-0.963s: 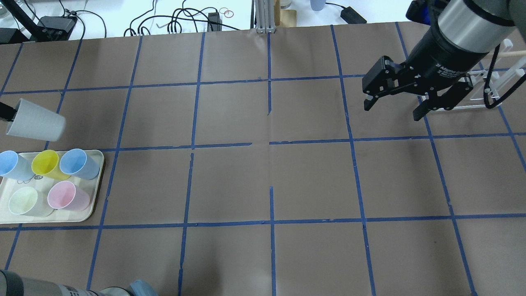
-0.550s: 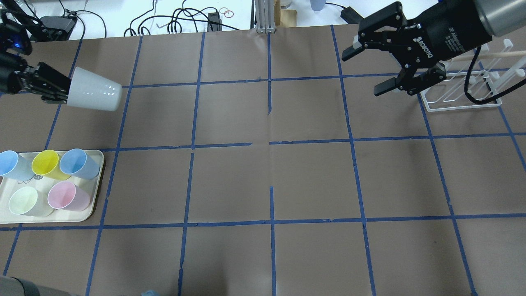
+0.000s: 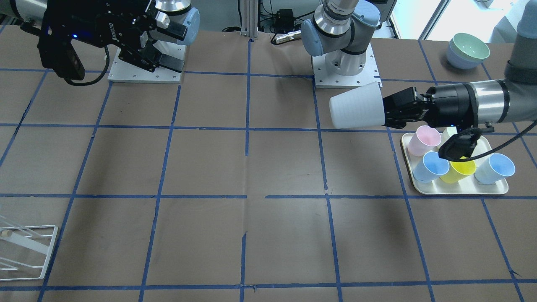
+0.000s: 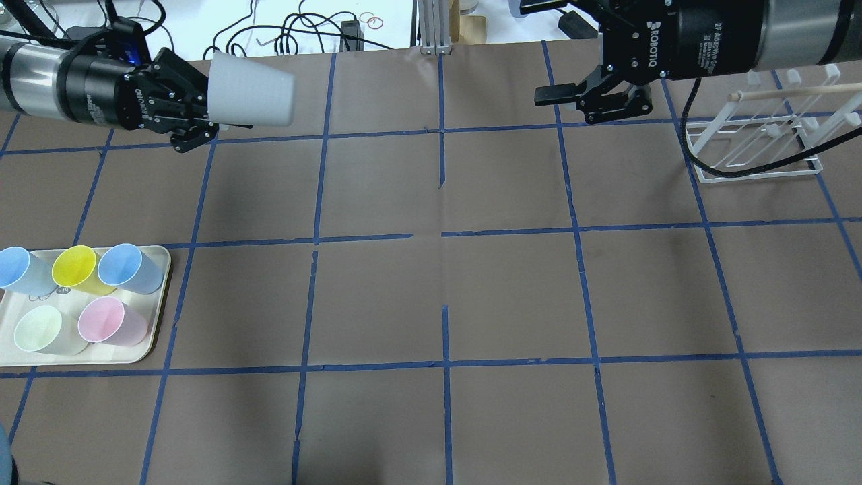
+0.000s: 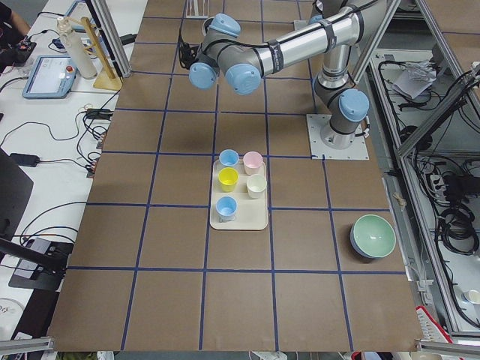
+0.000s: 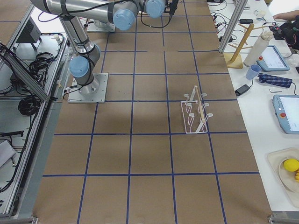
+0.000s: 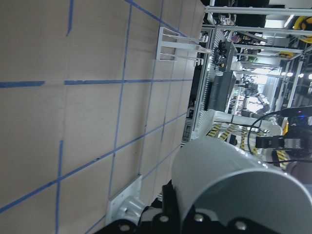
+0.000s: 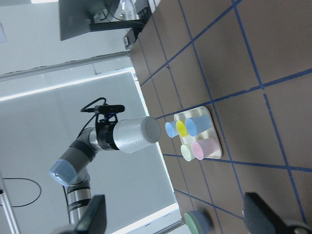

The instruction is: Transfer IKEA cup to right arm and place on rack

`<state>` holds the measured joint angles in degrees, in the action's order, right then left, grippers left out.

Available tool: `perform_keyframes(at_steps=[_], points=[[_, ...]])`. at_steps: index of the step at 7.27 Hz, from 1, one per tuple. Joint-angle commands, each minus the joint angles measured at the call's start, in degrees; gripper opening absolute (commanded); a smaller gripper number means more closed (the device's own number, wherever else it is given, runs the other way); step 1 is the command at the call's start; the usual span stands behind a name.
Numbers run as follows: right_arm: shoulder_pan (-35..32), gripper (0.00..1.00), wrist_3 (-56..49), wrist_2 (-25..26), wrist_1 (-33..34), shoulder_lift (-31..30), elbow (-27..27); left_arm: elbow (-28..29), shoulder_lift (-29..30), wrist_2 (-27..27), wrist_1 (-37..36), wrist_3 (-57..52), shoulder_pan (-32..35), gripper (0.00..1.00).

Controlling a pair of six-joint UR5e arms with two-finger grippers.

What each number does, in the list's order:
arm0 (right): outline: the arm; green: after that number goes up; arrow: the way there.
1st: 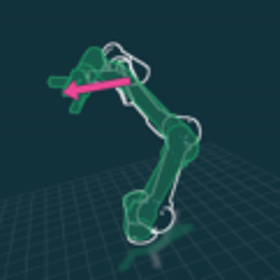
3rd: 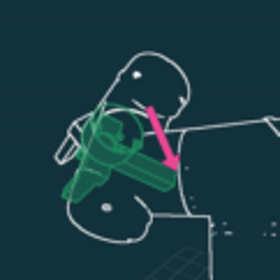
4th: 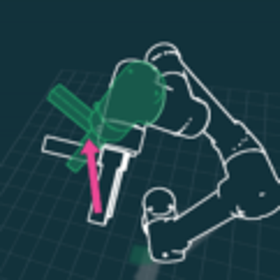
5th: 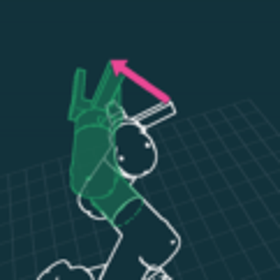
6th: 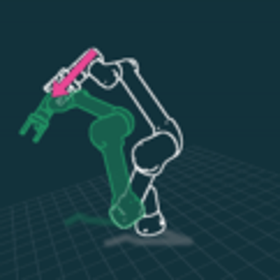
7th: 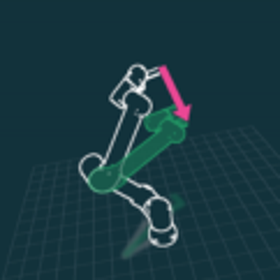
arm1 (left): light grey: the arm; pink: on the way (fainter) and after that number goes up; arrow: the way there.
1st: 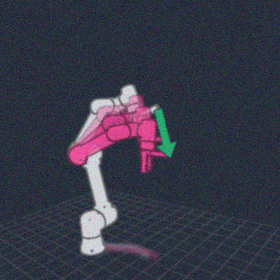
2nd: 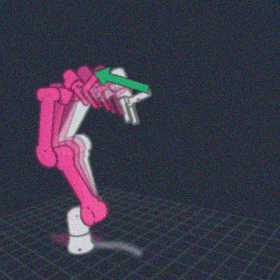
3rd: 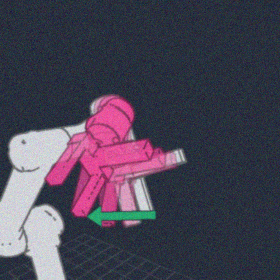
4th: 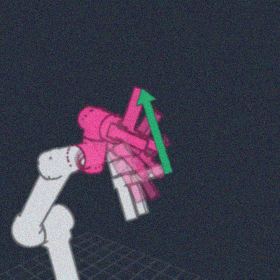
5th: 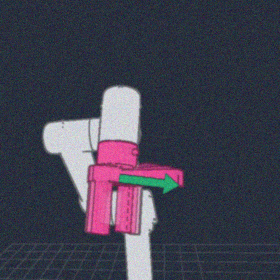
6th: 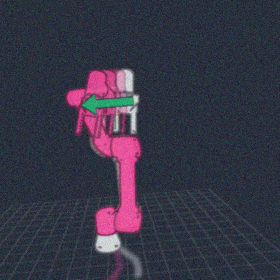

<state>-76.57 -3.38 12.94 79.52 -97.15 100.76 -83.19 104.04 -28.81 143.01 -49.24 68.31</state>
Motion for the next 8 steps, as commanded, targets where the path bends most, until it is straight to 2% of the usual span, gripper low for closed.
perform_keyframes(at_steps=[1, 2, 3, 4, 8], points=[[0.0, 1.0, -6.9, -9.0, 0.1, 0.1, 3.3, 0.0, -0.7, 9.7, 3.3, 1.7, 7.5, 0.0], [0.0, 1.0, -11.1, -9.2, 0.1, 0.3, 4.3, -0.1, -0.9, 12.4, 3.9, 2.2, 10.5, 0.0], [-0.2, 1.0, -14.5, -11.9, 0.0, 0.6, 5.3, 0.0, -2.0, 18.1, 4.5, 4.0, 13.5, 0.0], [-0.2, 1.0, -16.0, -13.6, 0.5, 1.5, 5.7, 0.0, -3.3, 20.3, 4.5, 4.8, 16.4, 0.0], [-1.6, 1.0, -13.2, -14.9, 0.0, 2.9, 5.6, -0.6, -4.5, 21.3, 4.5, 4.8, 18.7, 0.0]])
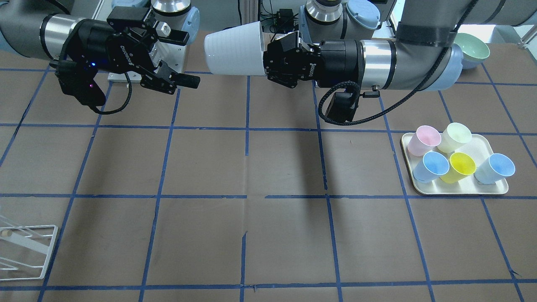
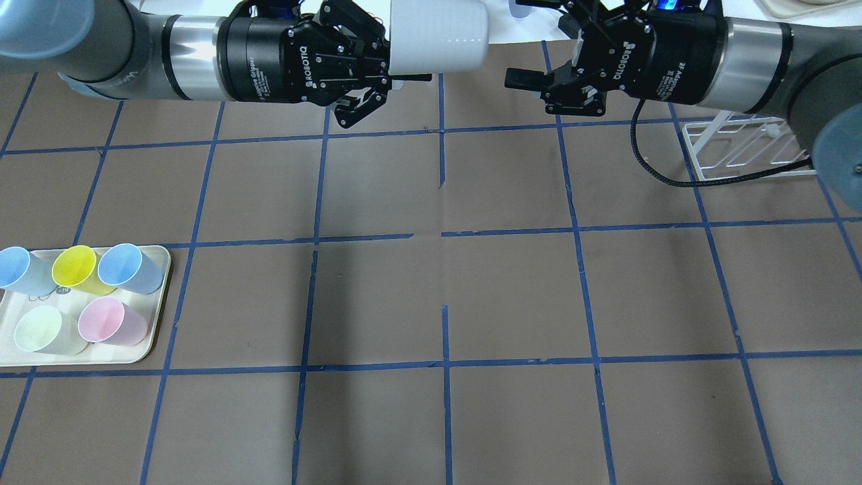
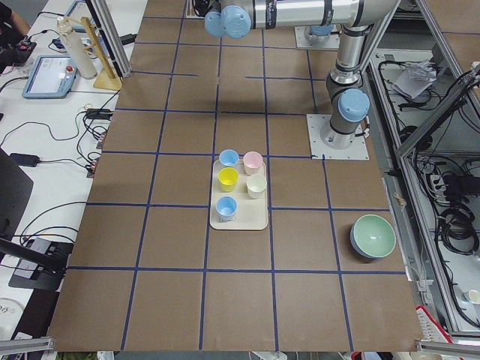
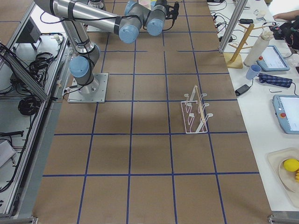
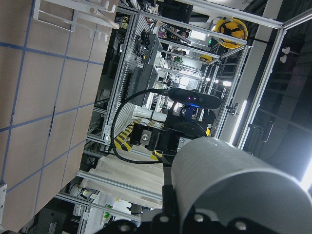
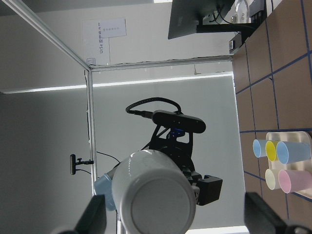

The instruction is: Transfer IKEA cup to right arm and place on rack

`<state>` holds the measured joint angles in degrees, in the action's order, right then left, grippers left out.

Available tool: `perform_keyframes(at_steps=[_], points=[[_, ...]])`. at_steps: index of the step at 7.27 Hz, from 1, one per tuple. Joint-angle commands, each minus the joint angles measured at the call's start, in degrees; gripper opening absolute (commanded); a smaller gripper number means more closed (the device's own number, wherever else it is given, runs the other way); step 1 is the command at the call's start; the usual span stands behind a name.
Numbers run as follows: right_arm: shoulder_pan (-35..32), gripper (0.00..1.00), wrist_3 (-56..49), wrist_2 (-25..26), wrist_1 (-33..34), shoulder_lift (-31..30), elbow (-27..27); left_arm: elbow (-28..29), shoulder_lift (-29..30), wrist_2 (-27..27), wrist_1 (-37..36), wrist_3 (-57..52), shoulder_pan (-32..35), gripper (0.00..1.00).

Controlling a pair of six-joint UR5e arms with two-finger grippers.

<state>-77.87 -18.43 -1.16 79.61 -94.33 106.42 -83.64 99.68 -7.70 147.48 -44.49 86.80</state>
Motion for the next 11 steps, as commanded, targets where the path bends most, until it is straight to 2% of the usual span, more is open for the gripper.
perform_keyframes(at_steps=[1, 6, 8, 9, 10, 11], points=[[-0.4, 1.0, 3.6, -1.3, -0.1, -0.3, -0.2, -0.1, -0.3, 0.1, -0.1, 0.0, 0.4, 0.0], [-3.5, 1.0, 8.7, -3.0, 0.4, 0.0, -0.9, -0.1, 0.0, 0.1, -0.2, -0.1, 0.5, 0.0], [-3.5, 0.95, 8.8, -3.0, 0.6, 0.3, -0.9, -0.1, -0.1, 0.1, -0.3, 0.4, 0.5, 0.0], [-3.5, 0.84, 8.7, -3.0, 0.7, 0.4, -0.9, -0.1, -0.1, 0.1, -0.3, 0.4, 0.5, 0.0], [-3.5, 0.67, 8.8, -3.0, 0.7, 0.5, -0.9, -0.1, 0.0, 0.1, -0.3, 0.4, 0.5, 0.0], [-3.6, 0.59, 8.8, -3.0, 0.6, 0.4, -0.9, -0.1, 0.0, 0.1, -0.4, 0.4, 0.5, 0.0]])
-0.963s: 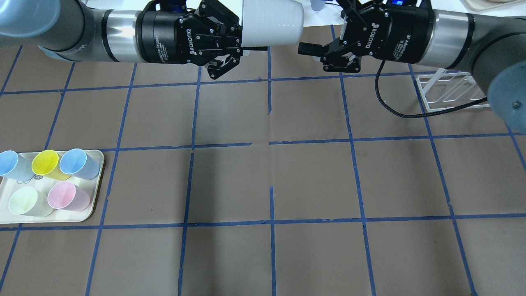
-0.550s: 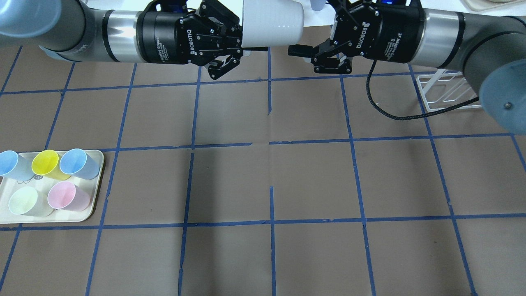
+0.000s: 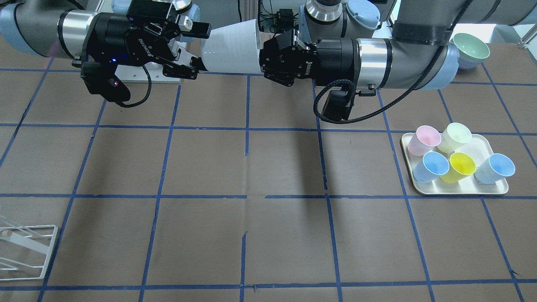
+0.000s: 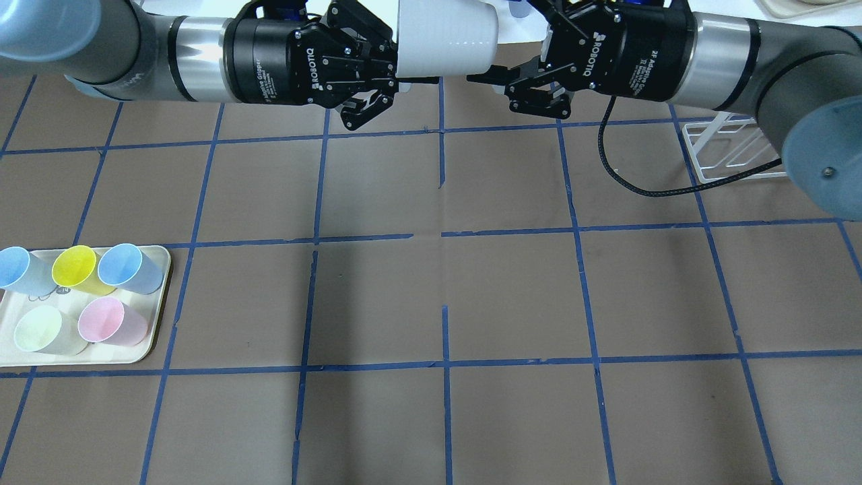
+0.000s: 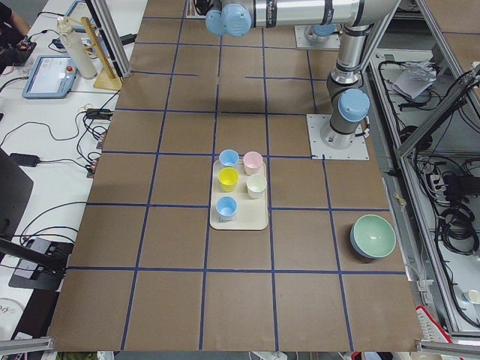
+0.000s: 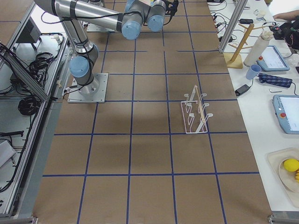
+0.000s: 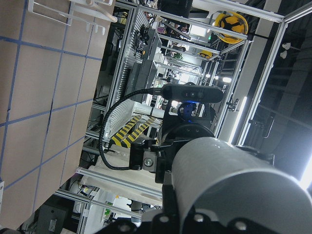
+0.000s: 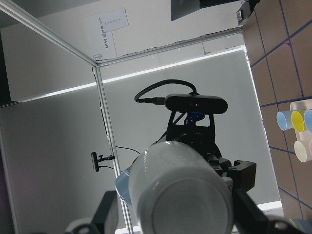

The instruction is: Transfer IKEA cup to right arm and place on rack

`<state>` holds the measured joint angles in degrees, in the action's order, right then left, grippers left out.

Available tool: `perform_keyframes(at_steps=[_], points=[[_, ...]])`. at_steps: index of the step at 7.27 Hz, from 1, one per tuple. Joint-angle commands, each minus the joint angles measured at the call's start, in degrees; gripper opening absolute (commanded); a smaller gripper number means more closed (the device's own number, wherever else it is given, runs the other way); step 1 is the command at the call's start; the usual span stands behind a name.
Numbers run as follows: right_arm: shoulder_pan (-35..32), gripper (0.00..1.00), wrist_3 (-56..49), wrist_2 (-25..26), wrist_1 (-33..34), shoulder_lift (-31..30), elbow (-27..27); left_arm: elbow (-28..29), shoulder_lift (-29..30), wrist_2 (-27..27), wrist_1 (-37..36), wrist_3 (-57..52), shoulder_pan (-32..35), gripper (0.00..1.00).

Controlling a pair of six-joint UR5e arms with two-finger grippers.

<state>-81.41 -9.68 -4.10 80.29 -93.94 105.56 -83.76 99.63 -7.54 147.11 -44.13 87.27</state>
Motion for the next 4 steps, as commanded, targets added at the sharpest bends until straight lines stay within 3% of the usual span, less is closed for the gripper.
perform_keyframes(at_steps=[1, 2, 3, 4], points=[[-0.1, 0.37, 0.1, 0.0, 0.0, 0.1, 0.0, 0.0, 0.1, 0.0, -0.1, 0.1, 0.0, 0.0], [-0.1, 0.14, 0.1, 0.0, 0.0, 0.0, 0.0, 0.0, 0.3, -0.1, -0.2, 0.1, -0.1, 0.1], [-0.1, 0.03, 0.0, 0.0, 0.1, 0.0, -0.1, 0.1, 0.3, -0.1, -0.2, 0.2, -0.1, 0.5], [0.0, 0.0, 0.0, 0.1, 0.1, 0.1, -0.1, 0.1, 0.4, 0.0, -0.2, 0.4, -0.1, 0.96]])
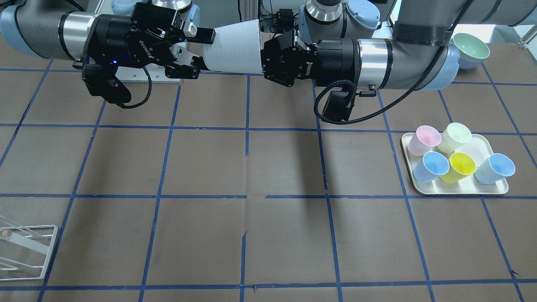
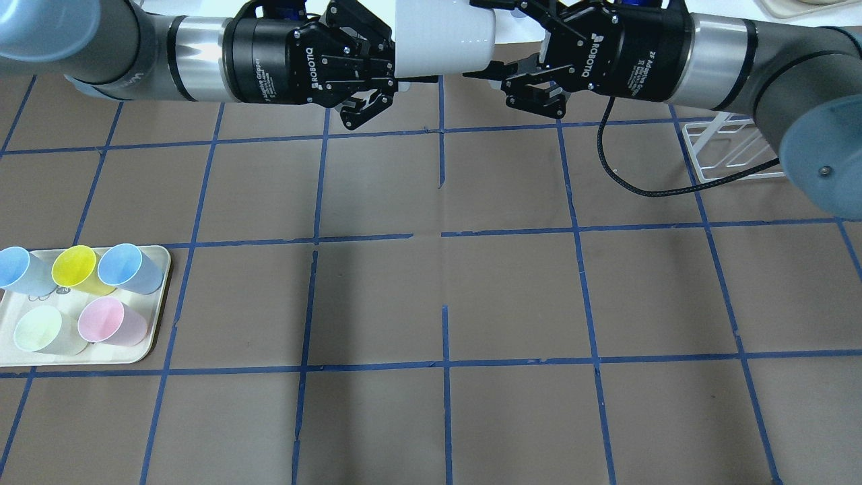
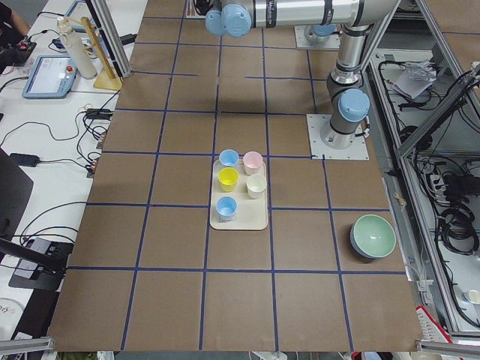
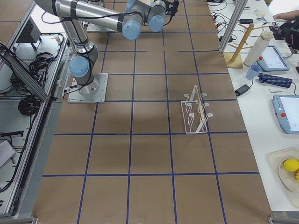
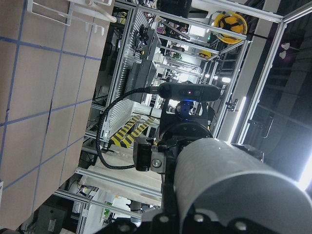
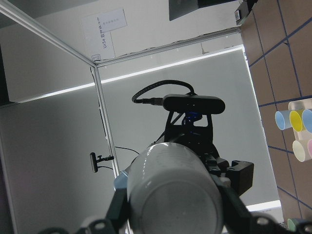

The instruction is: Transfer IKEA cup to right arm and place on rack

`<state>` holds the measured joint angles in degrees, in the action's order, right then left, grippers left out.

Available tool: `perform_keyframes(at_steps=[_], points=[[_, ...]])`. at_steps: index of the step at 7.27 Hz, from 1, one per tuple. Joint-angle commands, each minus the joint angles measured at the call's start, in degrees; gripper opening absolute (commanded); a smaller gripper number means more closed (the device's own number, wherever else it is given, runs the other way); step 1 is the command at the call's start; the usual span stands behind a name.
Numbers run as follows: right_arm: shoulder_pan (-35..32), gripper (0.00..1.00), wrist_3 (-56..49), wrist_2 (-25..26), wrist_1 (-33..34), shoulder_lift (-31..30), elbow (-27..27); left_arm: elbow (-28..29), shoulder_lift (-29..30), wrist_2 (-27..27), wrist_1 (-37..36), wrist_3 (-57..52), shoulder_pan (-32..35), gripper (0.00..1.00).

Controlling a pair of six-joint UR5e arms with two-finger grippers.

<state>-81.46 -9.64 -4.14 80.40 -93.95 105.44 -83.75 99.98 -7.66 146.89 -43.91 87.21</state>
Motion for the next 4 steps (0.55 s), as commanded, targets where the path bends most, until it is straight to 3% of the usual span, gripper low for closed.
perform_keyframes(at_steps=[1, 4], points=[[0.7, 0.0, 0.1, 0.1, 0.1, 0.1, -0.2, 0.4, 0.0, 0.0, 0.0, 2.4, 0.0, 1.0], [1.6, 0.0, 0.1, 0.2, 0.2, 0.2, -1.0, 1.2, -0.4, -0.3, -0.6, 7.2, -0.6, 1.0]])
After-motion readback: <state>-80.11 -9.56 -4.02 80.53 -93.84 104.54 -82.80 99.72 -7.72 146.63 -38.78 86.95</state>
